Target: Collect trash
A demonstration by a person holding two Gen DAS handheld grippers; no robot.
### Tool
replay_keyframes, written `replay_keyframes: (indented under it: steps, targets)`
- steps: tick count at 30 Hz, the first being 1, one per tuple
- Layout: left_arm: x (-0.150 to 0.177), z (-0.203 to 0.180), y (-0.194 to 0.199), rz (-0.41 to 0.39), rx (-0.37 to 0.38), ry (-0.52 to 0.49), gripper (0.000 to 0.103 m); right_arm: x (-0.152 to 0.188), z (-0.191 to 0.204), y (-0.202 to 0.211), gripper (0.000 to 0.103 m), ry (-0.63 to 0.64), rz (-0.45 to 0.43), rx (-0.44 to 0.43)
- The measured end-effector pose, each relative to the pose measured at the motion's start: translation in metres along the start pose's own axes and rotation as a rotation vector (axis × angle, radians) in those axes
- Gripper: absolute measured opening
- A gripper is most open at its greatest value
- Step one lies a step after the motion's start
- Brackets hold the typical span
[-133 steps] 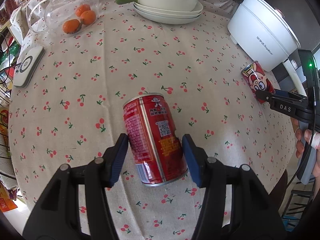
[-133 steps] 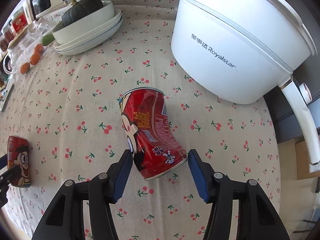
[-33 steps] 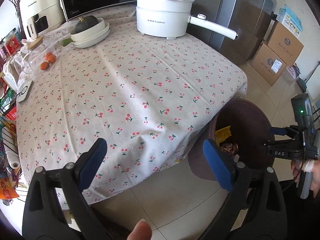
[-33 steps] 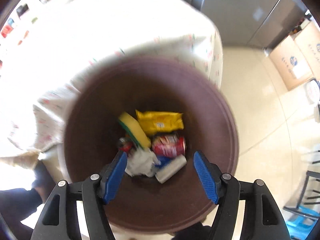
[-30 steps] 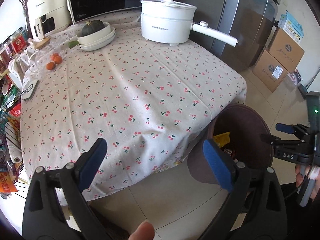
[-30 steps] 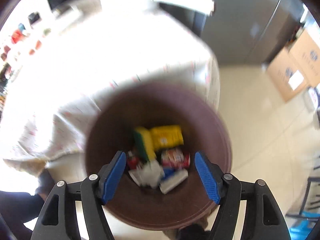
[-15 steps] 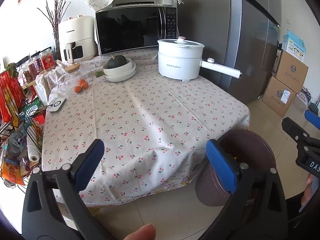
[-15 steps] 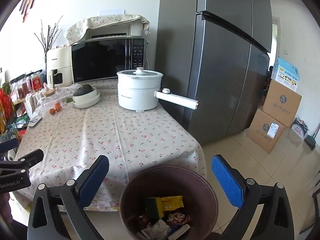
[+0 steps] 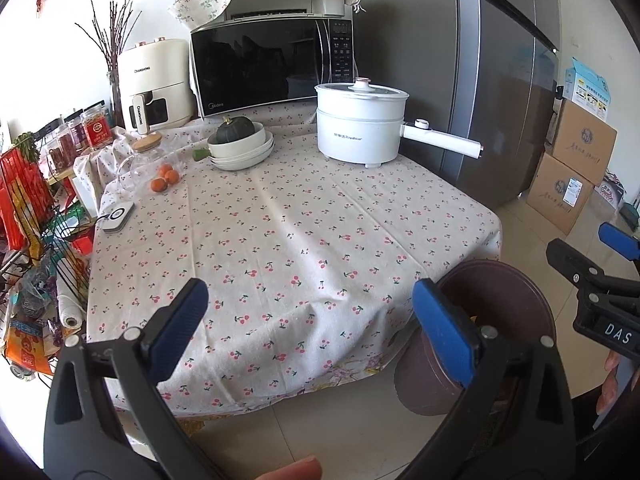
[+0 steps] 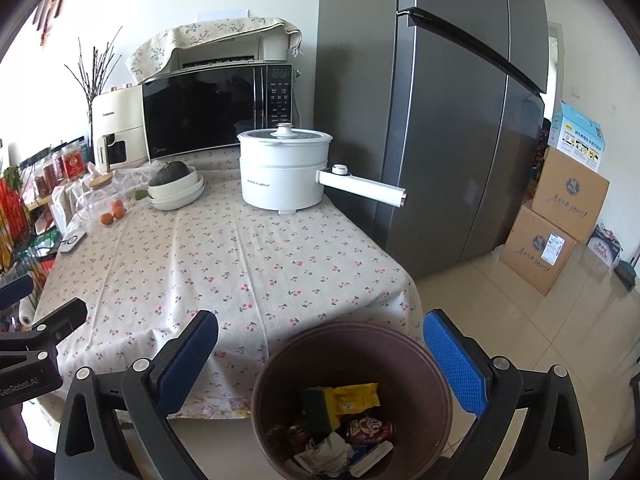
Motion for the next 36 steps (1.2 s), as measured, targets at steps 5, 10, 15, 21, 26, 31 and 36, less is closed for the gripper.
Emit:
replay_keyframes:
  steps: [5, 10, 15, 21, 26, 31, 36]
  targets:
    - [0.0009, -0.0012, -0.0008, 0.005, -0.002, -0.003, 0.102, 0.0008, 0.0027, 0.0000, 0.103, 0.007, -0.001, -0.002]
    - [0.0017, -0.0016, -0.0010, 0.011, -0.005, -0.006, 0.102, 0.0014, 0.0049, -0.0009, 0.103, 0.009, 0.002, -0.002]
    - [0.0014, -0.0015, -0.0015, 0.011, -0.005, -0.008, 0.102, 0.0013, 0.0058, -0.0013, 0.103, 0.011, 0.004, -0.003]
    - [-0.0001, -0.0005, -0.0009, 0.009, -0.004, -0.010, 0.102, 0.0002, 0.0061, -0.0017, 0.103, 0.012, -0.004, 0.002]
    - [-0.0004, -0.0011, -0.0008, 0.008, -0.004, -0.011, 0.102, 0.0001, 0.0049, -0.0035, 0.103, 0.005, -0.002, 0.003]
    - [-0.0012, -0.0022, -0.0012, 0.007, -0.004, -0.012, 0.102, -0.0001, 0.0036, -0.0057, 0.103, -0.001, 0.003, 0.003]
    - [-0.0014, -0.0038, -0.0011, 0.007, -0.003, -0.016, 0.102, -0.0005, 0.0037, -0.0057, 0.103, 0.000, 0.002, 0.004]
Point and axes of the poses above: each gripper's, at about its wrist camera, not at the fingertips, and y roughly against the way its jaws point, z to its left, x to its underside, the point moved 6 cm from there along -y, roughly the way its jaws point, and after that the axes turned 4 degrees about z, right-handed, at the moved point
